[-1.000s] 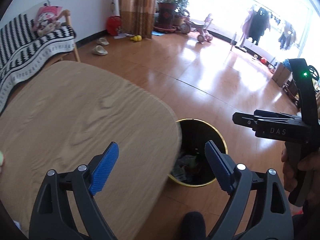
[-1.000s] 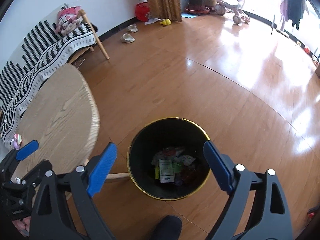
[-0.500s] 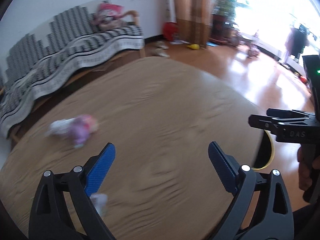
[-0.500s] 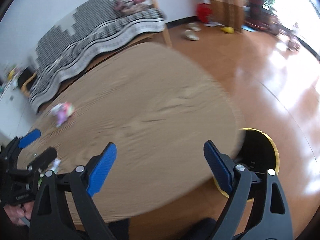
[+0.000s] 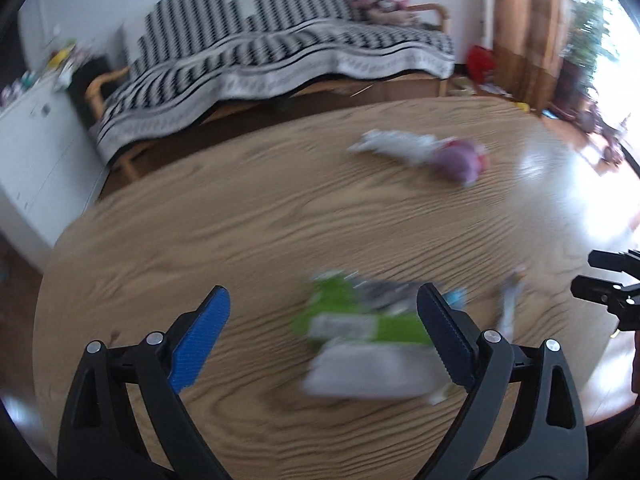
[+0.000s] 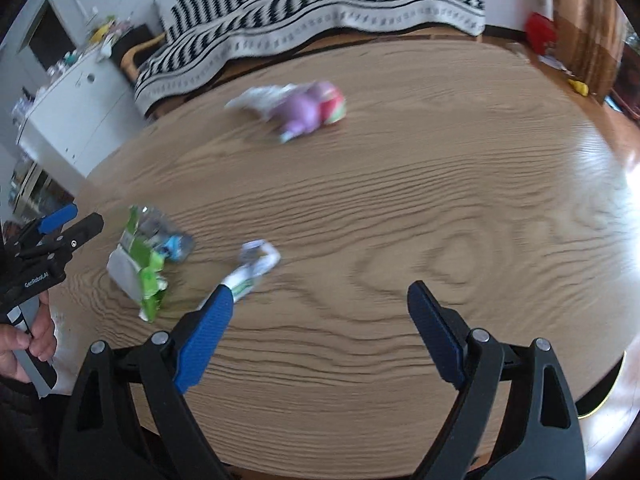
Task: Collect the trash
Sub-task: 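Grasp the green-and-white snack package with the left tool while the right tool grasps a small foil wrapper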
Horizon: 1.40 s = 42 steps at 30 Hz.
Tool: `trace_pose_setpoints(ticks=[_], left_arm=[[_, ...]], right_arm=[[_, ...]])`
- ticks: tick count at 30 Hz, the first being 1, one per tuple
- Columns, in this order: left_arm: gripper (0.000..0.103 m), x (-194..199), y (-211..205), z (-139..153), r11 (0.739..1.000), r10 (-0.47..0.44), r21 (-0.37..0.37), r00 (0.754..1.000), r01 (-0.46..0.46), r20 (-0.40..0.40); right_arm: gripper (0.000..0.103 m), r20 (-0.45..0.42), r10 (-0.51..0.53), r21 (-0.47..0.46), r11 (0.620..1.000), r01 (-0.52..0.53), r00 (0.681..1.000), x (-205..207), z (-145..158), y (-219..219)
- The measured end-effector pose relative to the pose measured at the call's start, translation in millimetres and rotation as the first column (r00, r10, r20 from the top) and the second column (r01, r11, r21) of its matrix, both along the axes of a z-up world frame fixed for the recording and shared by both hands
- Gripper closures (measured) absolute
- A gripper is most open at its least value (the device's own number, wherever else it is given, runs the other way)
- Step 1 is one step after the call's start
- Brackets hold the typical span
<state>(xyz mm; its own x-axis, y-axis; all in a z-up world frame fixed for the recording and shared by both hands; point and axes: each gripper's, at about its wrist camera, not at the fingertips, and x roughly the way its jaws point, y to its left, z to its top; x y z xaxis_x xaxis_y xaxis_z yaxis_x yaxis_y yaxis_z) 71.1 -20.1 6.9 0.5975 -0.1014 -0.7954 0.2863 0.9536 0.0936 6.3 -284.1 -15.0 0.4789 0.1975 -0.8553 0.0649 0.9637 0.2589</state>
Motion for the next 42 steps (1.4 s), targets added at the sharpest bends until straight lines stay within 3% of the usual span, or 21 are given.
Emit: trace_pose_setpoints(ticks=[4,11,12,13,17,24,30,35,42], left_arm=[[0.011,4,29,-3,0.999,0.04,-0.016,0.999,-0.04,-0.013],[0.011,7,45,-7,0.998,0.056,-0.026,0.998,-0.057,-0.025],[0.011,7,45,-8,0.998,0.055,-0.024,0.998,-0.055,-0.026],[0.011,7,44,-9,0.998,0.053,-0.021,0.998,-0.054,-0.027],[0.011,9,40,-11,0.999,0.037,-0.023,0.999,-0.038,-0.037],[0.011,5,28,-16,0.996,0.014,-0.084,0.994,-0.023,-0.107],[0.011,-5,-1,-25,0.98,0.168,-0.087,0.976,-0.181,-0.138],[0.01,-14,-38,-31,0.969,0.238,-0.044,0.968,-0.242,-0.079],[0.01,-22,-53,-53,0.956,0.273,0.122,0.962,-0.268,-0.022]], right_arm=[[0.019,-0.025,-0.005,-0.016,1.0,0.004,1.0,11,-13,18],[0.038,-0.042,0.008,-0.074,0.997,-0.011,0.999,33,-30,45],[0.049,-0.036,0.026,-0.093,0.995,-0.029,0.999,34,-29,50],[0.073,-0.035,0.042,-0.104,0.994,-0.046,0.999,35,-29,54],[0.088,-0.017,0.067,-0.109,0.992,-0.068,0.998,38,-25,56],[0.09,0.048,0.052,-0.105,0.993,-0.047,0.997,33,-1,38],[0.09,0.047,0.026,-0.079,0.997,-0.022,0.999,32,4,20],[0.09,0.047,0.009,-0.076,0.997,-0.006,0.999,27,6,13],[0.09,0.059,-0.003,-0.063,0.998,0.007,0.998,20,13,7]])
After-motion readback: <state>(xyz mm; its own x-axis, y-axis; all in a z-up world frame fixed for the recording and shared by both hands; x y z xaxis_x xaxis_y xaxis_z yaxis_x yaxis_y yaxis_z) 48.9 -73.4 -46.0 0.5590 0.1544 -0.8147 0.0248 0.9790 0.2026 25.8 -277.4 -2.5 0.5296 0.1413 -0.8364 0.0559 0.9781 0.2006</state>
